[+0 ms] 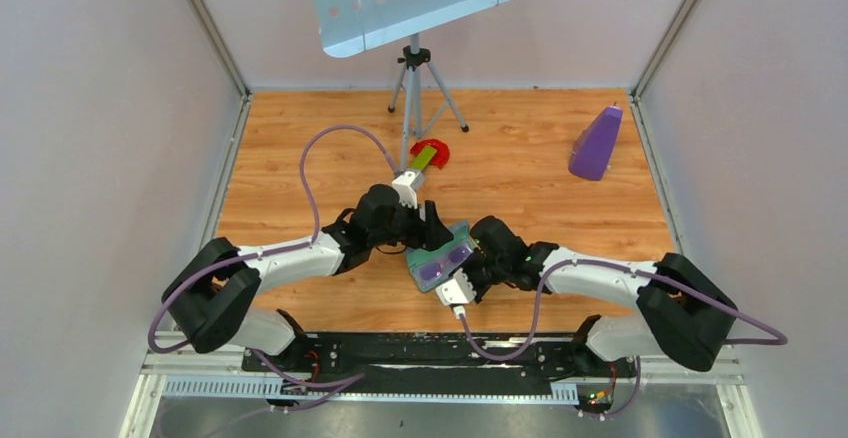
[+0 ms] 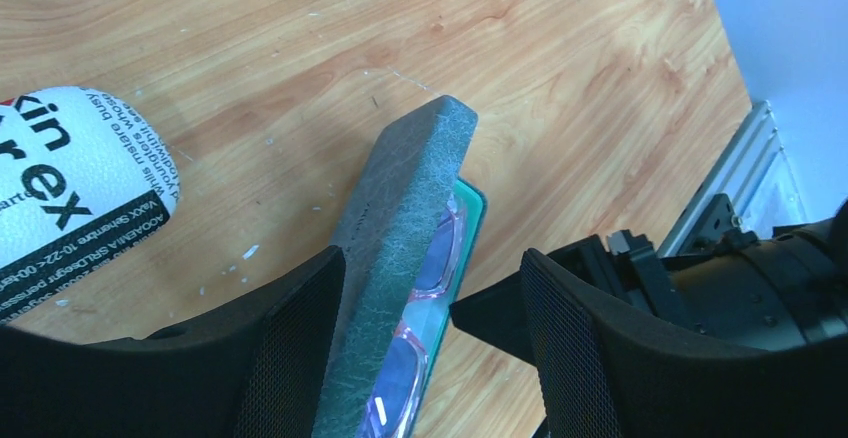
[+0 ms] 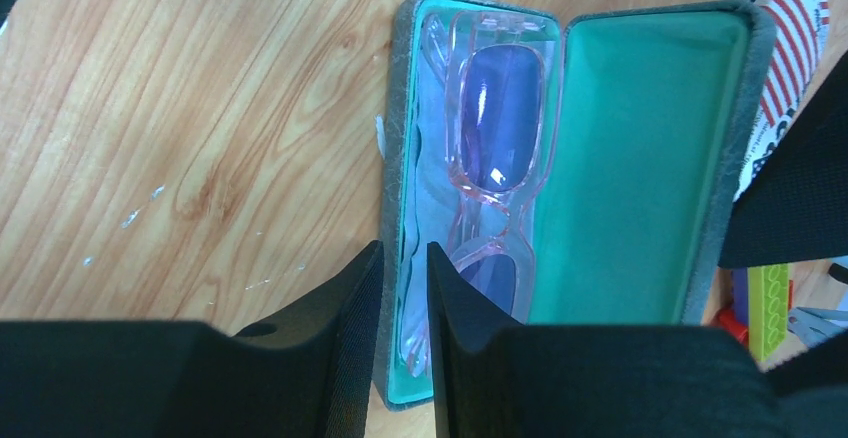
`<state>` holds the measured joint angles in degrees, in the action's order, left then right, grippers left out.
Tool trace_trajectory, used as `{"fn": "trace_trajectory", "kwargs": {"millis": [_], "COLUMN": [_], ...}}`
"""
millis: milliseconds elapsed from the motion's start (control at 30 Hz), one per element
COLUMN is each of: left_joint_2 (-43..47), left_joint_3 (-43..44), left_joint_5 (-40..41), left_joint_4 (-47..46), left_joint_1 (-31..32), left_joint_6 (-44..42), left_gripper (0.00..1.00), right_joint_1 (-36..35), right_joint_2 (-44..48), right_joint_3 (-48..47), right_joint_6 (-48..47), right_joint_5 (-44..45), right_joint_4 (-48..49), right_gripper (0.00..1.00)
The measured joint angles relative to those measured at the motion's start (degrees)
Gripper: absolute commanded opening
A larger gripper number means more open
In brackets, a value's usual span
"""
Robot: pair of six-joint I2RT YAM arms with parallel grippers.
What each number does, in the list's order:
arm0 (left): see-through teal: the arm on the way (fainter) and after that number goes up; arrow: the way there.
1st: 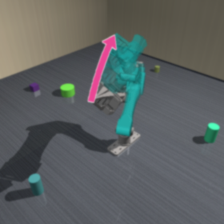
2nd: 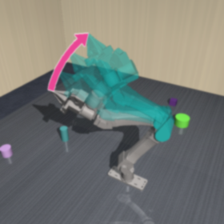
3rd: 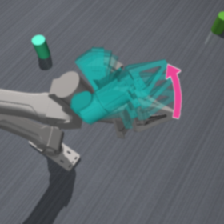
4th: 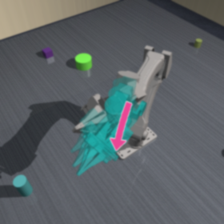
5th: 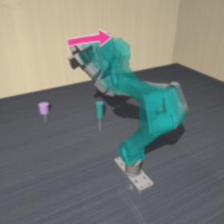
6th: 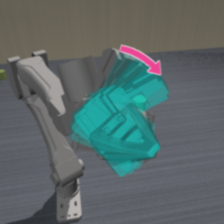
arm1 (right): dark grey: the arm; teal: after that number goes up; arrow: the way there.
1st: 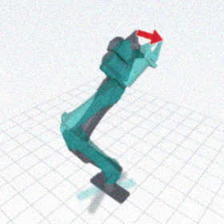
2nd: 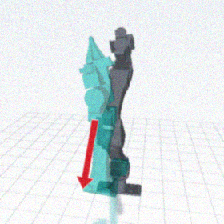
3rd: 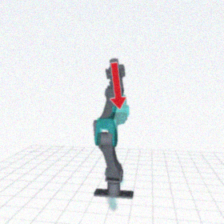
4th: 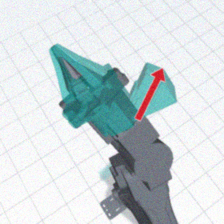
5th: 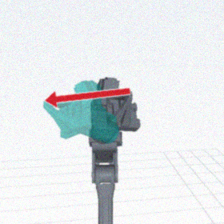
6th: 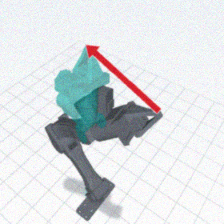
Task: Organize the sunglasses
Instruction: Close the sunglasses case at the center of the board.
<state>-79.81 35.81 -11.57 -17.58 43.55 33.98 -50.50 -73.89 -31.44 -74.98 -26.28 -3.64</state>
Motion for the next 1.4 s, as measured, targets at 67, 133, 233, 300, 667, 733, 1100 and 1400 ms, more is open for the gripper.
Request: {"fn": "trace_trajectory", "kwargs": {"millis": [67, 133, 233, 300, 667, 733, 1100, 1400], "left_joint_2": [-0.3, -0.3, -0.3, -0.3, -1.6, -2.2, -7.4, -3.2], "left_joint_3": [-0.2, -0.3, -0.4, -0.6, -4.8, -5.7, -9.7, -8.3], "left_joint_5": [-0.7, -1.3, -2.0, -2.5, -5.9, -7.1, -9.1, -8.6], "left_joint_4": [-0.8, -1.0, -1.8, -2.1, -9.4, -10.6, -25.7, -19.3], "left_joint_1": [-0.1, -0.2, -0.3, -0.3, -0.8, -0.8, -2.0, -1.7], "left_joint_6": [0.6, 1.0, 1.4, 1.6, 5.9, 7.1, 12.8, 7.0], "left_gripper": [0.68, 0.68, 0.68, 0.68, 0.62, 0.60, 0.38, 0.19], "right_joint_1": [0.0, 0.0, 0.0, 0.0, 0.0, 0.0, -0.1, -0.1], "right_joint_2": [-1.1, -2.1, -3.2, -3.8, -5.8, -5.9, -6.8, -8.5], "right_joint_3": [-0.1, -0.3, -0.8, -0.9, -1.0, -1.1, -3.1, -5.6], "right_joint_6": [-0.1, -0.1, -0.1, -0.1, 0.2, 0.2, 1.5, 2.5], "right_joint_5": [0.0, 0.1, 0.2, 0.3, 0.4, 0.3, 0.2, -0.7], "right_joint_4": [0.4, 0.7, 0.9, 1.2, 1.1, 1.0, -2.2, -4.7], "right_gripper": [0.26, 0.26, 0.26, 0.26, 0.00, 0.00, 0.00, 0.00]}}
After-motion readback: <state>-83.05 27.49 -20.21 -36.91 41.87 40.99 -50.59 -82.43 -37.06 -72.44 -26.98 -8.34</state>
